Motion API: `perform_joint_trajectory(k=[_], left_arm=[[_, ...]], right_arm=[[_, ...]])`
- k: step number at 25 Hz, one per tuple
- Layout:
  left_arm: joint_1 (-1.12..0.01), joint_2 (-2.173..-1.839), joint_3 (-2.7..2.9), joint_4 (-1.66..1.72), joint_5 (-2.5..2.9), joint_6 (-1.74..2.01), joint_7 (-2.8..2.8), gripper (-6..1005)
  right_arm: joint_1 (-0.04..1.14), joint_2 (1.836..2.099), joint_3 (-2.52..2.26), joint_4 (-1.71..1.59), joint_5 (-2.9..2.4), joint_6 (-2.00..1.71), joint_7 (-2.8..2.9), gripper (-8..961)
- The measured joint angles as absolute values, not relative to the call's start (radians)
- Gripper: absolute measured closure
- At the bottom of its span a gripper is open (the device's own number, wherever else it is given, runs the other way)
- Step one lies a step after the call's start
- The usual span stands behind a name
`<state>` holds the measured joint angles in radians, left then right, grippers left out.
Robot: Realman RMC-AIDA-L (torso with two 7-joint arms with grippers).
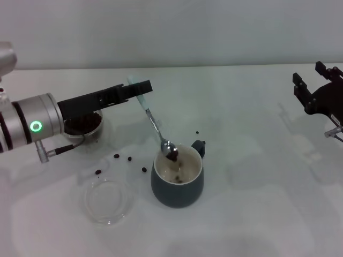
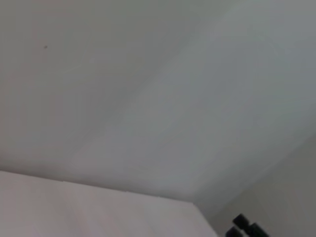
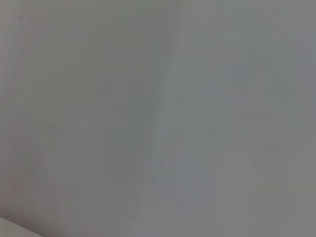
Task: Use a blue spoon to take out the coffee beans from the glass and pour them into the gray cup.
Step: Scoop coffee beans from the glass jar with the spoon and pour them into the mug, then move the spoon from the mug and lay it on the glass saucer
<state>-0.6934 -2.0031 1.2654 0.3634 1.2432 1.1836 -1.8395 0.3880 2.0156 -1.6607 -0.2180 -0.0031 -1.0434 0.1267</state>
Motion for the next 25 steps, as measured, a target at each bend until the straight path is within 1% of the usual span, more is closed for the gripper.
perform_joint_trajectory(k=[4,6,9,19,25], left_arm=[[-0.686,-2.01,1.265,0.414,1.302,1.147,-1.835,871],[-0.681,-2.025,1.263,0.468,1.366,1.127,-1.821,871],[-0.677,-2.032,1.261,0.508,1.398,1.125,-1.815,871],[-0.658,-2.03,1.214,0.551,1.394,1.144,-1.823,871],[-0.614,-2.022,1.088,0.554,1.37,1.244,-1.859,872]], right_arm=[[0.388,2.016,-1.663,-0.218,-0.003,-1.043,0.135,393],[0.388,2.016,-1.663,-0.218,-0.003,-1.043,0.135,393],[0.388,2.016,-1.663,-0.218,-0.003,-1.043,0.135,393],[0.391,2.016,-1.657,-0.218,-0.003,-1.042,0.135,393],[0.394,2.016,-1.657,-0.218,-0.003,-1.04,0.135,393]])
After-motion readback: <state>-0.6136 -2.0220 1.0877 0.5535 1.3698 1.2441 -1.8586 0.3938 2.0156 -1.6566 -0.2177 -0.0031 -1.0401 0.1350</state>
